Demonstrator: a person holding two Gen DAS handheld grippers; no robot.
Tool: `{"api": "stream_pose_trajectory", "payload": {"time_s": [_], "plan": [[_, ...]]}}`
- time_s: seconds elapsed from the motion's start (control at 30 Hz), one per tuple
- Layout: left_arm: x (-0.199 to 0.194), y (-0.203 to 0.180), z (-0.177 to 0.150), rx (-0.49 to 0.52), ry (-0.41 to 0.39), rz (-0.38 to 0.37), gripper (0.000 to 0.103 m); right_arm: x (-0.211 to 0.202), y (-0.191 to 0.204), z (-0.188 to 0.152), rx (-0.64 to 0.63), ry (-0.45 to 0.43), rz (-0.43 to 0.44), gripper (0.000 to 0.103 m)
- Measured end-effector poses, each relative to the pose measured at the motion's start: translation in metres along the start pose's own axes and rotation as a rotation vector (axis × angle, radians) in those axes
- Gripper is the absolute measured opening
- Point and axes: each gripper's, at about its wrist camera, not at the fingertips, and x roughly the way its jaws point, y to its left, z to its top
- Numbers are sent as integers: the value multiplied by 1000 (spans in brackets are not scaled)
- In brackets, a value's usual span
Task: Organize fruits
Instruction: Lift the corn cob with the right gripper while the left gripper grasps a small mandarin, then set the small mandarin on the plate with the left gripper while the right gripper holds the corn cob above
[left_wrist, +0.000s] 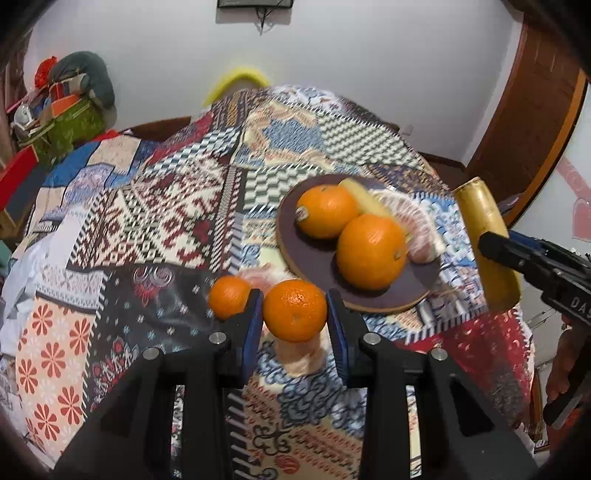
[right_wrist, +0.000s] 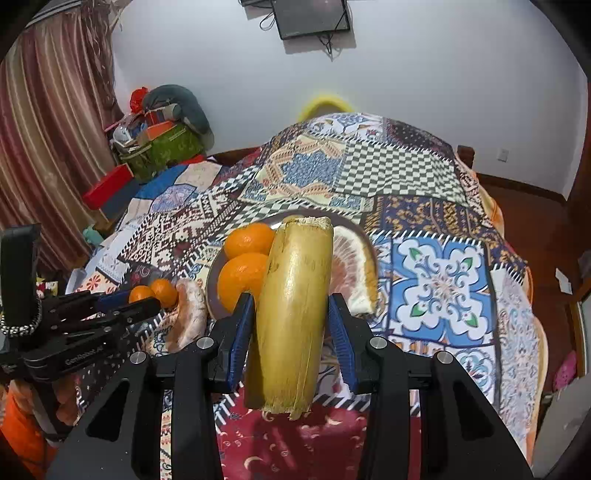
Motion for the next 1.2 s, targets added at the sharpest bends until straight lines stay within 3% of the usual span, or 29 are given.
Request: {"api": "stream_pose_trajectory", "payload": {"time_s": [0.6, 1.2], "plan": [[21, -28, 38, 57, -34, -21, 34, 2, -20, 22, -17, -41, -29, 38], [76, -13, 51, 50, 53, -3, 34, 59, -29, 50, -30, 16, 8, 38]]}}
